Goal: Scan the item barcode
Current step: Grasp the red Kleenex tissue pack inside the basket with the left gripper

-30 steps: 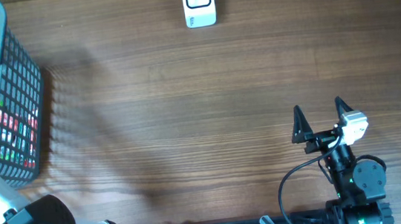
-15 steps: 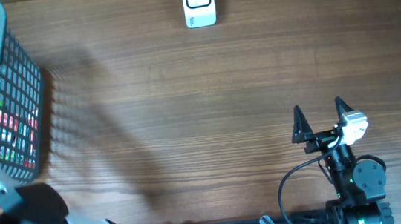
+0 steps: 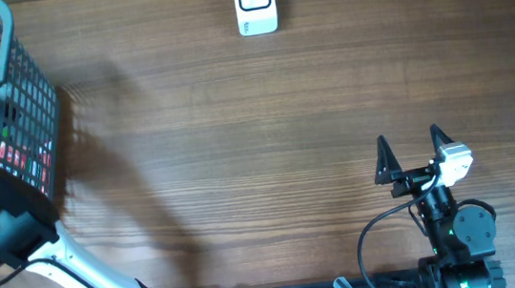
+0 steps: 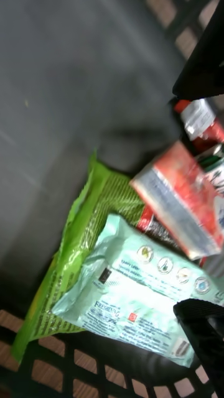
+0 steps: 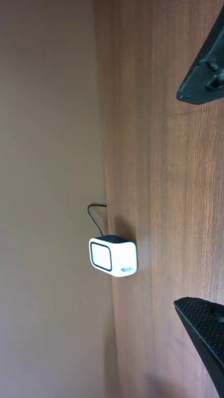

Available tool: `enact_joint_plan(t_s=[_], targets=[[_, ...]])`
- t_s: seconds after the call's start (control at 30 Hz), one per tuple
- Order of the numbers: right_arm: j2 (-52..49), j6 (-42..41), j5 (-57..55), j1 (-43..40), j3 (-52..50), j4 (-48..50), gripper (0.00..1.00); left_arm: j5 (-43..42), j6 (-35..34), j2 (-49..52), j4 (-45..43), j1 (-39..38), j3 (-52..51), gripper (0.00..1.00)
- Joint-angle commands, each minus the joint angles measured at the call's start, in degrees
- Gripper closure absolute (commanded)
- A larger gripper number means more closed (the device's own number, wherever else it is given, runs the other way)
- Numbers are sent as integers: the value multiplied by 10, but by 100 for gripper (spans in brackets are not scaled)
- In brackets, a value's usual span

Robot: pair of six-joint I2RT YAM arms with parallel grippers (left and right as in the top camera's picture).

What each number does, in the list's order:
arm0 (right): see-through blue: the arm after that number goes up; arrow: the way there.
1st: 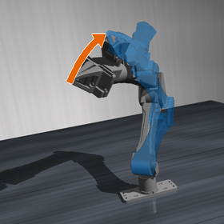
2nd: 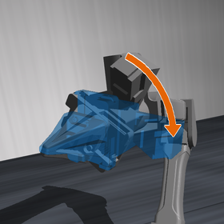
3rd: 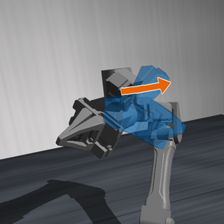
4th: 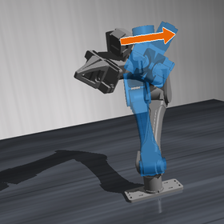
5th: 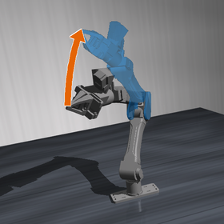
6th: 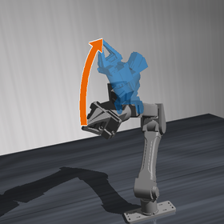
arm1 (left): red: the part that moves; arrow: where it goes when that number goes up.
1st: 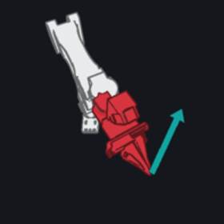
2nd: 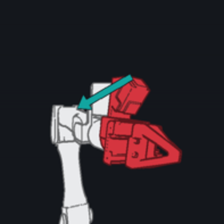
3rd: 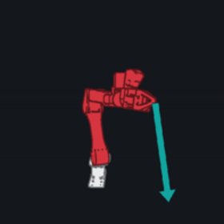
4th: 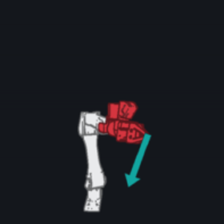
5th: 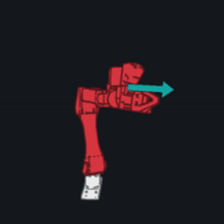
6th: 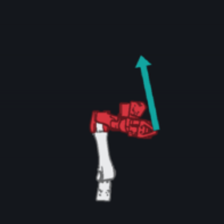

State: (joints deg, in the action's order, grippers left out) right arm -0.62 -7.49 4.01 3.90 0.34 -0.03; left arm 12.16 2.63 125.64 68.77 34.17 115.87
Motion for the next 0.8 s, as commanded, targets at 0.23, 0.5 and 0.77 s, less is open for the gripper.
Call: enact_joint_plan(t_s=[0.23,0.5,0.77], targets=[[4,0,-6,-3,0,2,0,-28,14,46,16,61,-35,0],[4,0,-6,-3,0,2,0,-38,14,46,-35,63,-106,0],[4,0,-6,-3,0,2,0,-128,14,26,-38,60,-22,0]])
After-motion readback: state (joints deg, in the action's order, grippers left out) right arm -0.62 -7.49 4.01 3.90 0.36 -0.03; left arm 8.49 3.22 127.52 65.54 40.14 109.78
